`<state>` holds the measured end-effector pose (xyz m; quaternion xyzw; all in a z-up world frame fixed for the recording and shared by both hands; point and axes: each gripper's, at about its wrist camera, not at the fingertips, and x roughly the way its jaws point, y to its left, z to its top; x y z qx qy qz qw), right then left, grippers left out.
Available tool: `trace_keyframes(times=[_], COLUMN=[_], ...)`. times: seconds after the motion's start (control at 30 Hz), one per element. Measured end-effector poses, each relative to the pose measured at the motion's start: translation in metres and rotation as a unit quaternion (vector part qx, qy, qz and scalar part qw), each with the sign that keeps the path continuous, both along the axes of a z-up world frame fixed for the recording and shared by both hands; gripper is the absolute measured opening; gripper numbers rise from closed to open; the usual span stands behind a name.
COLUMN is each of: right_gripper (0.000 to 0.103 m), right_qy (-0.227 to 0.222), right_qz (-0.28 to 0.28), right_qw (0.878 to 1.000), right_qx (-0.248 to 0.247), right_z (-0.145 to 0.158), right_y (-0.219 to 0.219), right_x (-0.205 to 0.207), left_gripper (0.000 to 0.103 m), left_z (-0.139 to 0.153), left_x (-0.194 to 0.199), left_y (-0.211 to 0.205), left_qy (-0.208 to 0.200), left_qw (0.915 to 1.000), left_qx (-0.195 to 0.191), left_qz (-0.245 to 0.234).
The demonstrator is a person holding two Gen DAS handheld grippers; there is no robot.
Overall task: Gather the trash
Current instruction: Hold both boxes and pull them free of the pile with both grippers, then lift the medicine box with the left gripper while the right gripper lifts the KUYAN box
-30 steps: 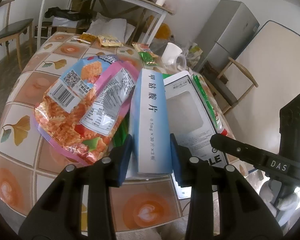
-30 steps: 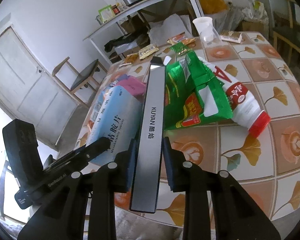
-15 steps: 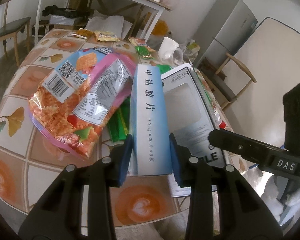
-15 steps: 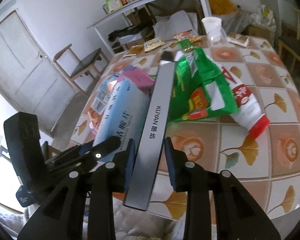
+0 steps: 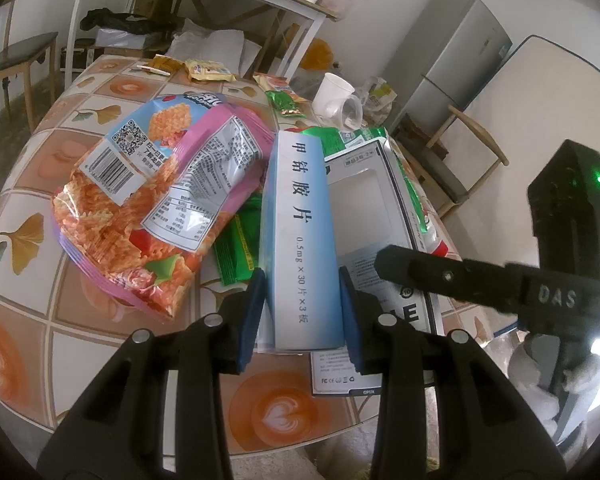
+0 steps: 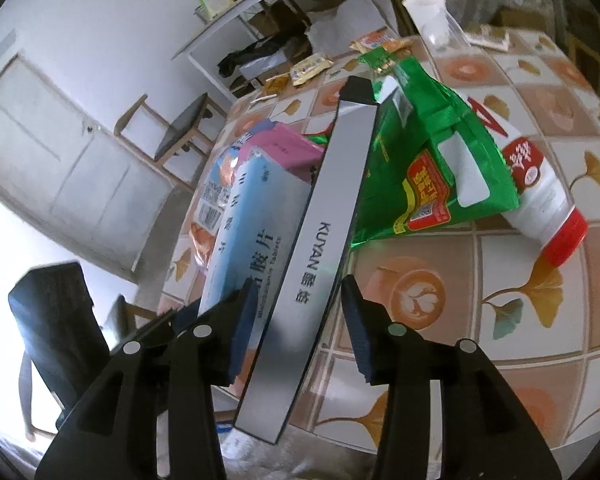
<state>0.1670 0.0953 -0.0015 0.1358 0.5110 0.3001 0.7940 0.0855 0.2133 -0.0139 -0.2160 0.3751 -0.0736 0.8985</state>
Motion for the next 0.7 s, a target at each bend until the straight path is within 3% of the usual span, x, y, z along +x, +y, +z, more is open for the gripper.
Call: trace_keyframes(times=[0.33,0.7], right_gripper=[0.028,0.025], right_qy=[-0.004,-0.039], right_qz=[-0.029,-0.048], right_qw=[1.000,0.998], right_qx=[0.007,-0.019], right_z=[0.000,0.016], right_y=[-0.009,-0.019], right_x=[-0.003,-0.014], left_gripper=[0.033,0.033], left_z=[0.003,0.020], left_x=[-0.003,-0.013], left_y=[0.003,0.003], left_qy=[-0.005,-0.028], left_qw=[0.9999,0.9995], left_qx=[0.006,0.001], left_qz=[0.011,0.015])
